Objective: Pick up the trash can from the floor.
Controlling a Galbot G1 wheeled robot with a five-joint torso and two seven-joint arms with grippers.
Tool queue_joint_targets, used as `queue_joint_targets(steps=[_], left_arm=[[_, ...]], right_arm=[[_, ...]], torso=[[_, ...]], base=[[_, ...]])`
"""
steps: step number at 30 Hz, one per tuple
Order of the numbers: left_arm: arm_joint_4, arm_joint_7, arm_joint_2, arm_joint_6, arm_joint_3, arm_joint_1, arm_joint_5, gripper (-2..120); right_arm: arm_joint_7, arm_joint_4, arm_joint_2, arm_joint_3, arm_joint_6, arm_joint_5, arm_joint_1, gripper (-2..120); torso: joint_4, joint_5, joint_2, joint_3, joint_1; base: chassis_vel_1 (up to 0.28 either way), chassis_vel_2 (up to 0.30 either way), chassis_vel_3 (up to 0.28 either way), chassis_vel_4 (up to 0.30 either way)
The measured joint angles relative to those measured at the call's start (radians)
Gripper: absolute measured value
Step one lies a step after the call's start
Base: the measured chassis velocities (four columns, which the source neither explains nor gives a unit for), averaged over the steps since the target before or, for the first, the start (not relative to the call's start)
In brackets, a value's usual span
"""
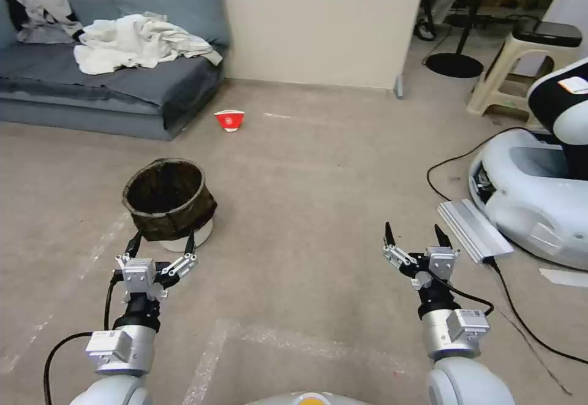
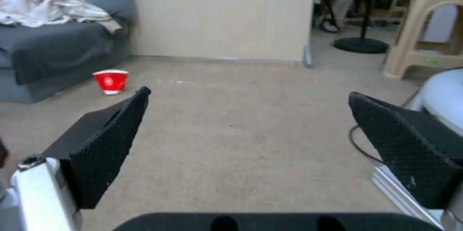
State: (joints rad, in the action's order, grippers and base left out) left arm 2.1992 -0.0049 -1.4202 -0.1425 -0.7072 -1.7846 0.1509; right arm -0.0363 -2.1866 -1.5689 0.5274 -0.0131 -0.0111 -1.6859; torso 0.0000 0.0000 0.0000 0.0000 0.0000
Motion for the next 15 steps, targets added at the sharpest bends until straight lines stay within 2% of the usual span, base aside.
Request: queue_joint_targets(steps=[8, 15], left_arm=[[-0.007, 0.0, -0.005, -0.007, 0.001, 0.0, 0.0, 100], [-0.02, -0.005, -0.008, -0.042, 0.004, 0.002, 0.0, 100]], right_arm=[[-0.006, 0.0, 0.0, -0.008, 0.005, 0.0, 0.002, 100], [-0.003, 0.0, 0.002, -0.01, 0.006, -0.001, 0.004, 100]], torso=[[0.0002, 0.0, 0.0, 0.0, 0.0], [0.0002, 0.0, 0.0, 0.0, 0.0]], base=[[0.094, 0.086, 0.093, 0.102], [0.081, 0.081, 0.08, 0.073]])
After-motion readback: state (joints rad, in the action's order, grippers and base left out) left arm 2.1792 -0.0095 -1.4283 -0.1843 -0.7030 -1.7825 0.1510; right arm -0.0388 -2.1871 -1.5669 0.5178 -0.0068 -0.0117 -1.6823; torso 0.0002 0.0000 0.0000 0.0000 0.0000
